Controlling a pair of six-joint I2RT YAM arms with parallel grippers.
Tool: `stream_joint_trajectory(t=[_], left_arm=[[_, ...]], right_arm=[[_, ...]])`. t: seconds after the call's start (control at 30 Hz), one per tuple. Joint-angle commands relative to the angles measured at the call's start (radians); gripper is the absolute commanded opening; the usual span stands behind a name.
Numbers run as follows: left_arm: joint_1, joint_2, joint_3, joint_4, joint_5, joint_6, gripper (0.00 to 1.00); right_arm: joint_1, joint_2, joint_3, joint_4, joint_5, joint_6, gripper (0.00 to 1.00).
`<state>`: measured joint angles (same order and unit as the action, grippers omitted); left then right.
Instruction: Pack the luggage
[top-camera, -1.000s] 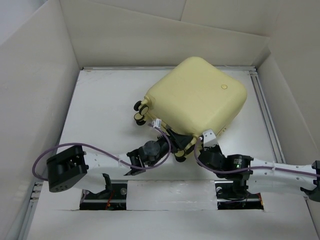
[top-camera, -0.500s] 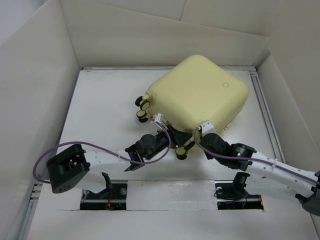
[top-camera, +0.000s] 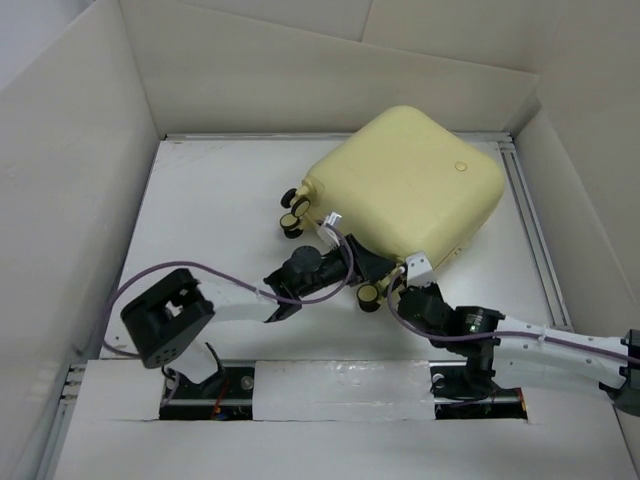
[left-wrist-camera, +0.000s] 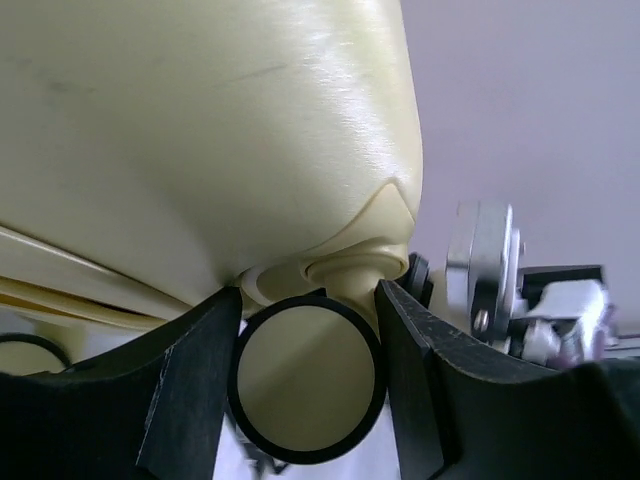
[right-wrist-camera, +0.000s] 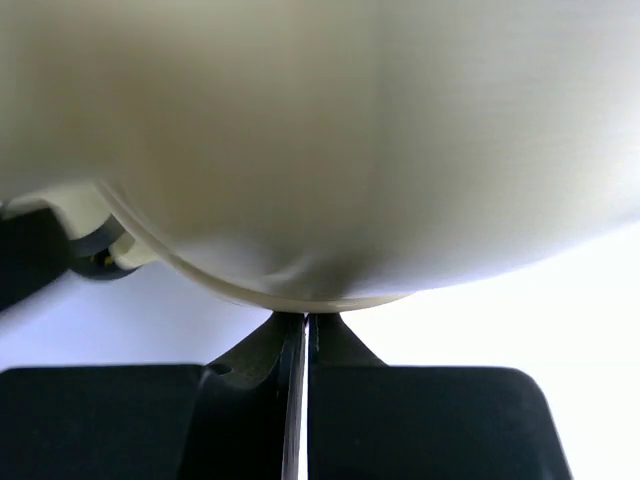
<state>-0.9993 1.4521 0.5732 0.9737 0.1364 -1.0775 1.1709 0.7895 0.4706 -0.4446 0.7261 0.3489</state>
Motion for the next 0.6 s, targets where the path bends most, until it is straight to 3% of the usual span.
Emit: stream_joint_trajectory(t=[0.0,0.13,0.23,0.4,0.5,0.57], left_arm=[[-0.075,0.181,0.259,0.706,0.351,-0.365,0.0],[-0.064,0.244,0.306,0.812,0.396,-0.498,0.0],[-0.03,0.154,0.306,0.683,0.407,-0.44,0.0],[0.076,-0.098,0.255,0.375,0.355,-0.21,0.0],[0.085,-0.171,0.246,0.189,0.267,-0.118,0.0],[0.073,-0.155,0.237,0.257,0.267,-0.148,0.0]], right_arm=[[0.217,0.083,0.138,0.717,-0.564,0.093,0.0],[0.277,0.077,0.148,0.698,-0.542,0.067,0.0],[0.328,-0.025,0.129,0.571,-0.424,0.093,0.0],[0.328,-0.199,0.031,0.557,-0.361,0.15,0.0],[0.328,-0.162,0.02,0.636,-0.361,0.139,0.0],[0.328,-0.042,0.066,0.694,-0.37,0.127,0.0]])
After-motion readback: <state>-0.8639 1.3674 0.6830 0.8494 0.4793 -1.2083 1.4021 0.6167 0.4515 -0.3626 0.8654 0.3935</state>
